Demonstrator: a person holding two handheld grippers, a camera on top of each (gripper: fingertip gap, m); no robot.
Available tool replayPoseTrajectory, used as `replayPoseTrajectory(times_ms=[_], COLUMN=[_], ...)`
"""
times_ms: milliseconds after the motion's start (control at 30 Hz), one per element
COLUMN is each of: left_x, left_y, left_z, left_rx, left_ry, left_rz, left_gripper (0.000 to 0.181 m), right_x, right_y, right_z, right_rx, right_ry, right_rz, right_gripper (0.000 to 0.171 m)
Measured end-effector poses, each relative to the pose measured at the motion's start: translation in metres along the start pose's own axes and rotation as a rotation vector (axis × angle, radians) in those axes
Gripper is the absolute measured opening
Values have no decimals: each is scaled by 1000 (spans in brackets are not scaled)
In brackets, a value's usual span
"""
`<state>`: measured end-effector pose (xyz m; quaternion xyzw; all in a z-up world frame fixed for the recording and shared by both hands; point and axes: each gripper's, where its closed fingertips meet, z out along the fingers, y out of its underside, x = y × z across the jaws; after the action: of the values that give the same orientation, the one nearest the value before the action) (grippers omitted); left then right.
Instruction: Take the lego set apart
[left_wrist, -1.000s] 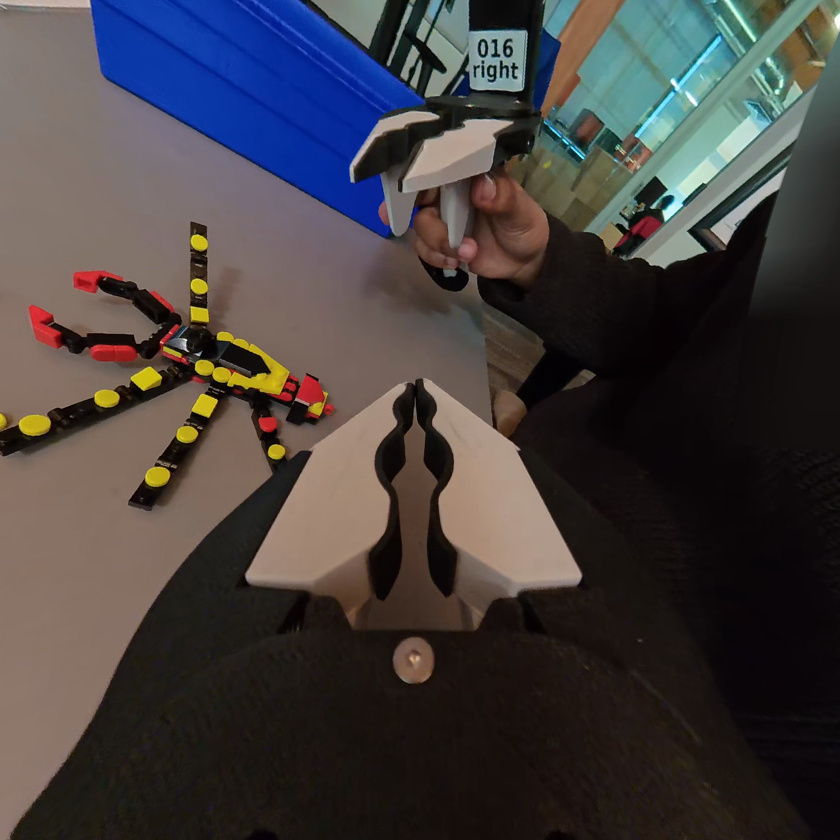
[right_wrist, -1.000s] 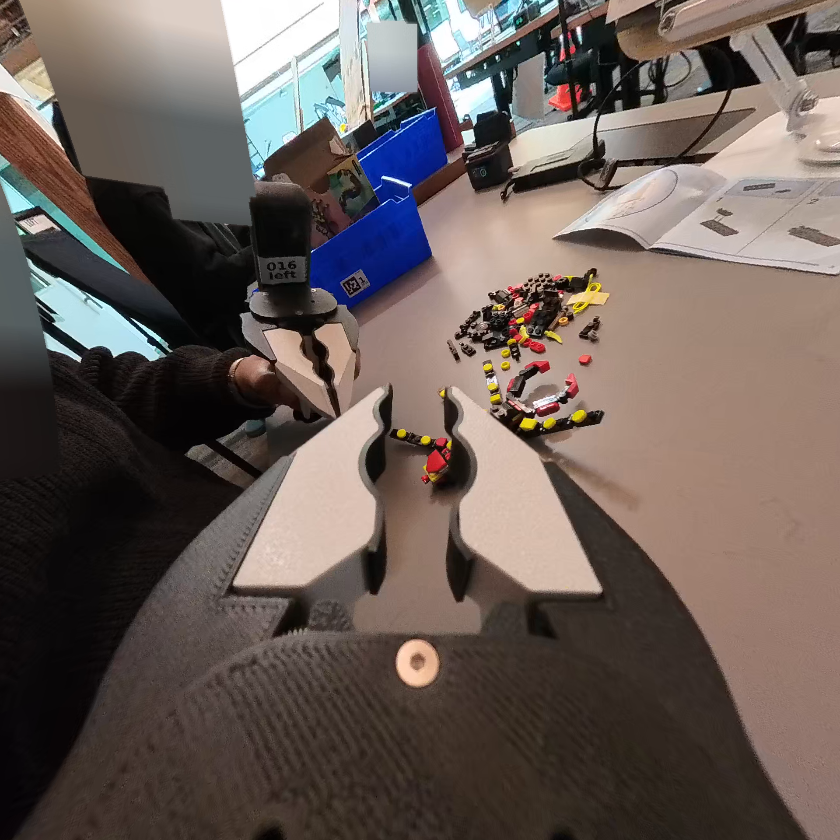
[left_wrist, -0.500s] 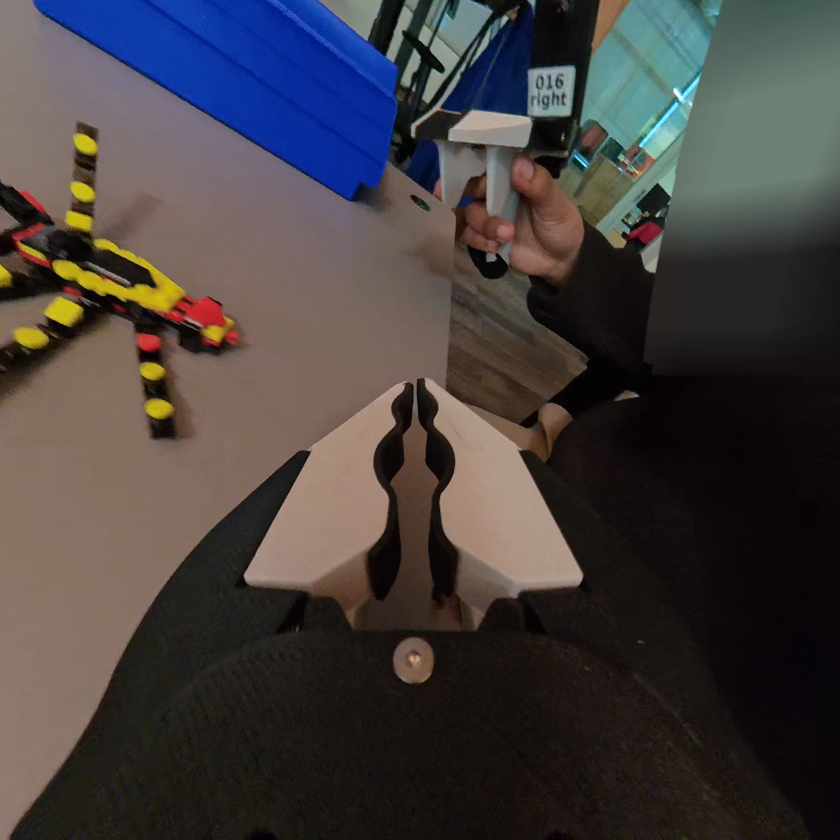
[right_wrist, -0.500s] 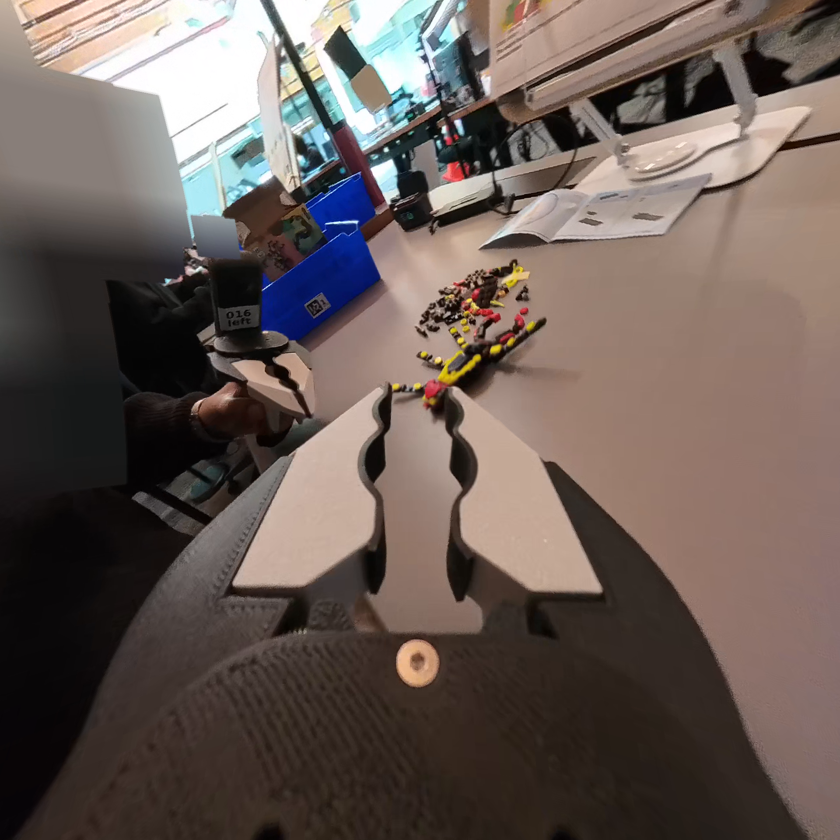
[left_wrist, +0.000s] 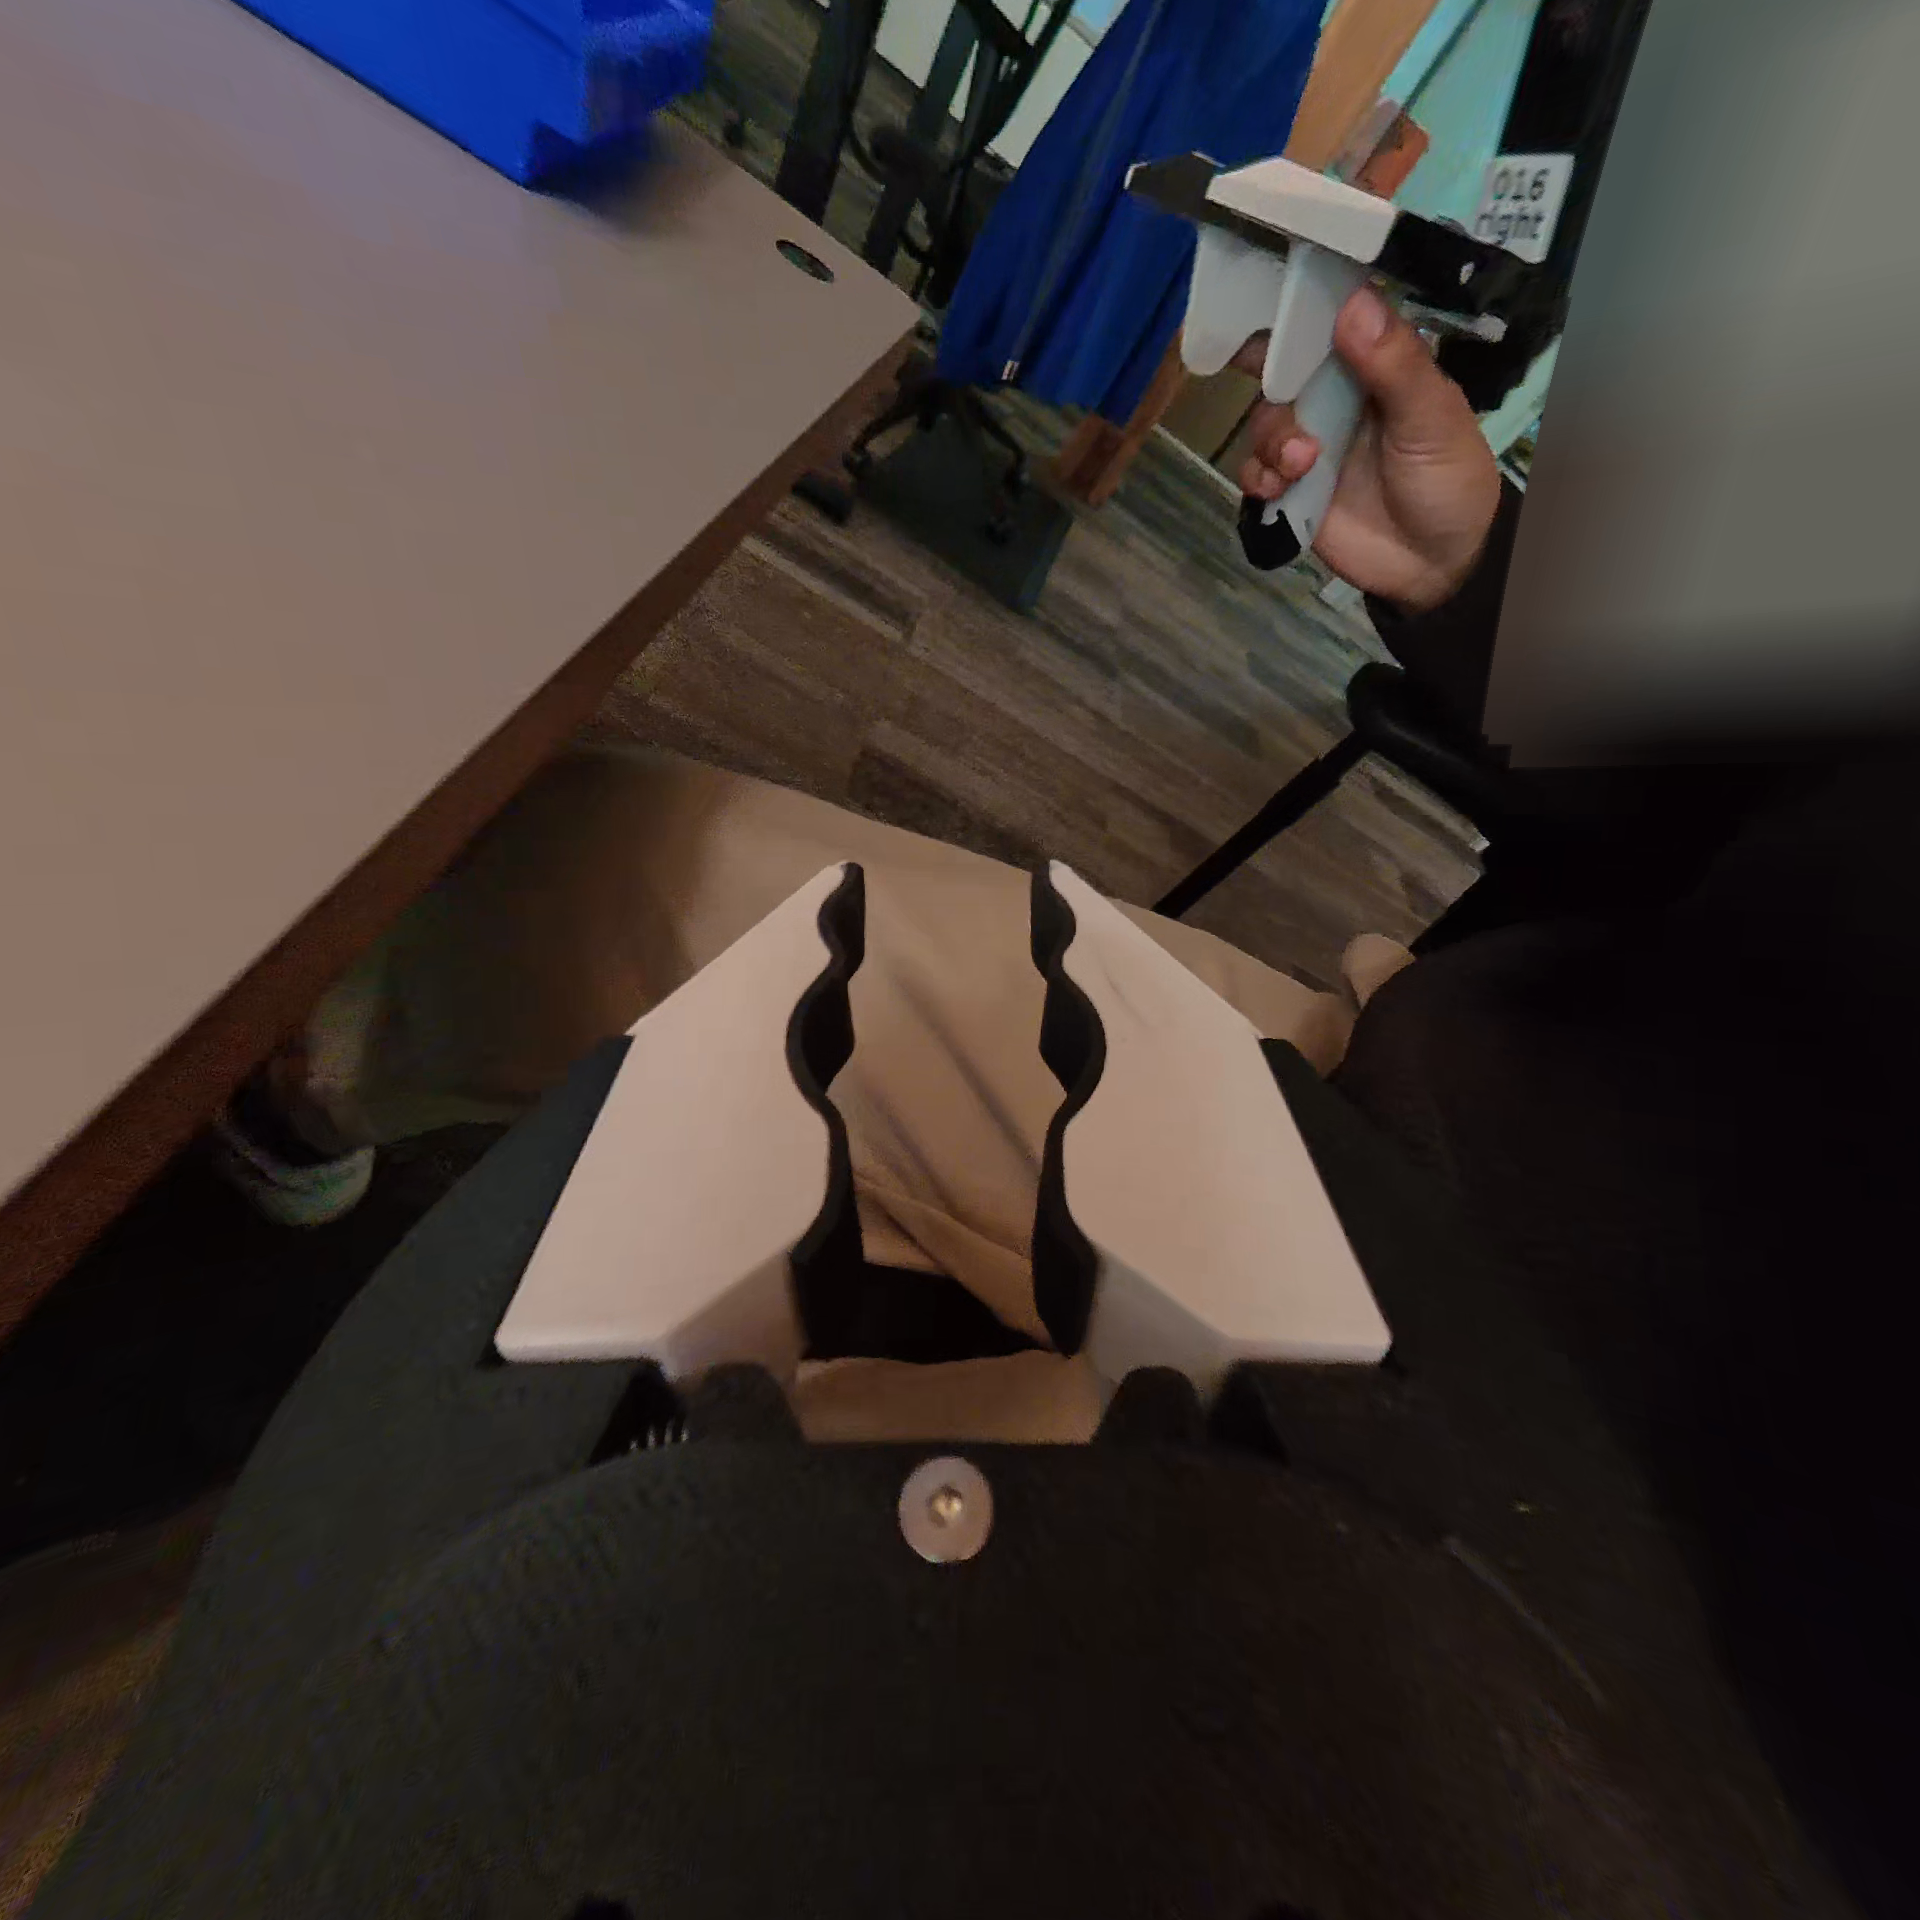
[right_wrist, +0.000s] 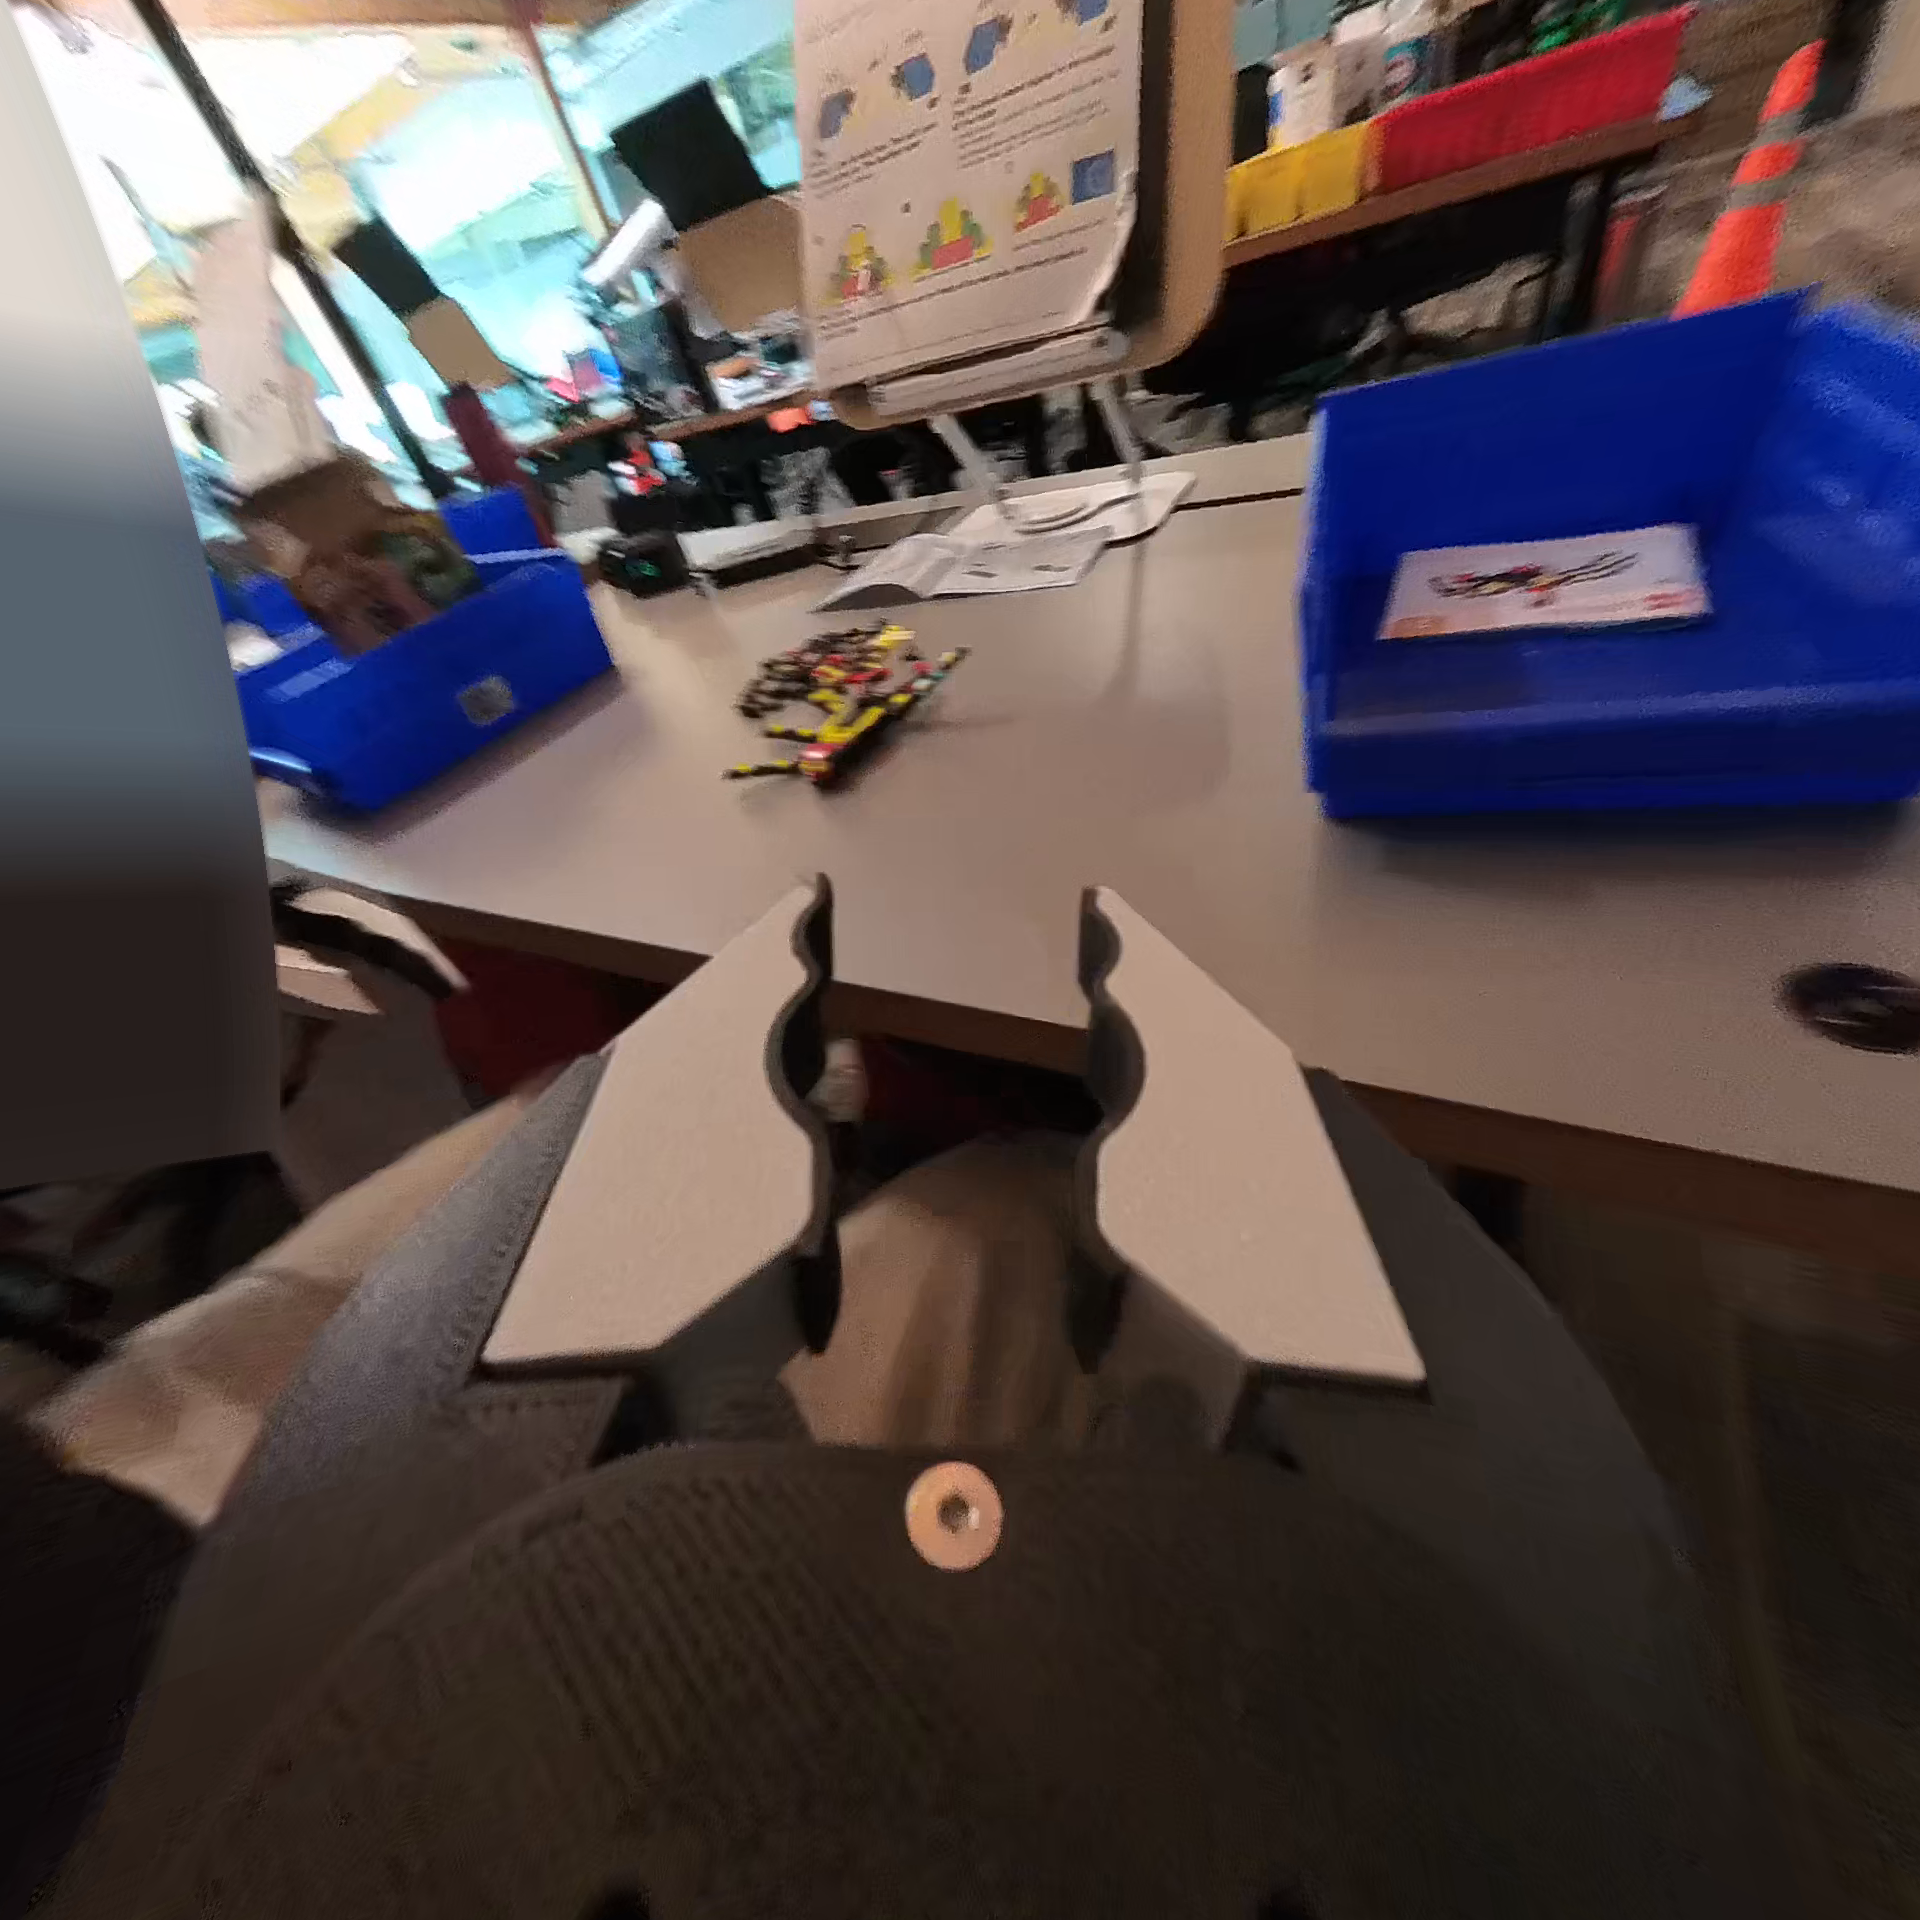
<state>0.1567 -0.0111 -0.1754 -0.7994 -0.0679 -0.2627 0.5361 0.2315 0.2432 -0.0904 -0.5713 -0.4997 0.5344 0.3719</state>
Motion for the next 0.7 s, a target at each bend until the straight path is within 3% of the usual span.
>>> replayPoseTrajectory(times_ms=[100,167,267,433,700], left_x=[18,28,37,49,85], left_y=[12,22,32,52,65], left_z=[13,20,31,42,41], left_rx=[-17,-43,-71,-125,-46], left_ry=[4,-3,-32,-61,-56], left_rz=[-19,-16,13,47,-23], left_gripper=[42,46,50,52,51], right_x=[19,28,38,51,42], right_y=[-4,-6,5,31,89], right_z=[-28,-44,-64,-102,-138], right_rx=[17,27,-18,-142,-357], right_ry=[170,248,319,391,393], right_rz=[-216,-363,-460,-427,-324], right_gripper=[86,99,98,95,97])
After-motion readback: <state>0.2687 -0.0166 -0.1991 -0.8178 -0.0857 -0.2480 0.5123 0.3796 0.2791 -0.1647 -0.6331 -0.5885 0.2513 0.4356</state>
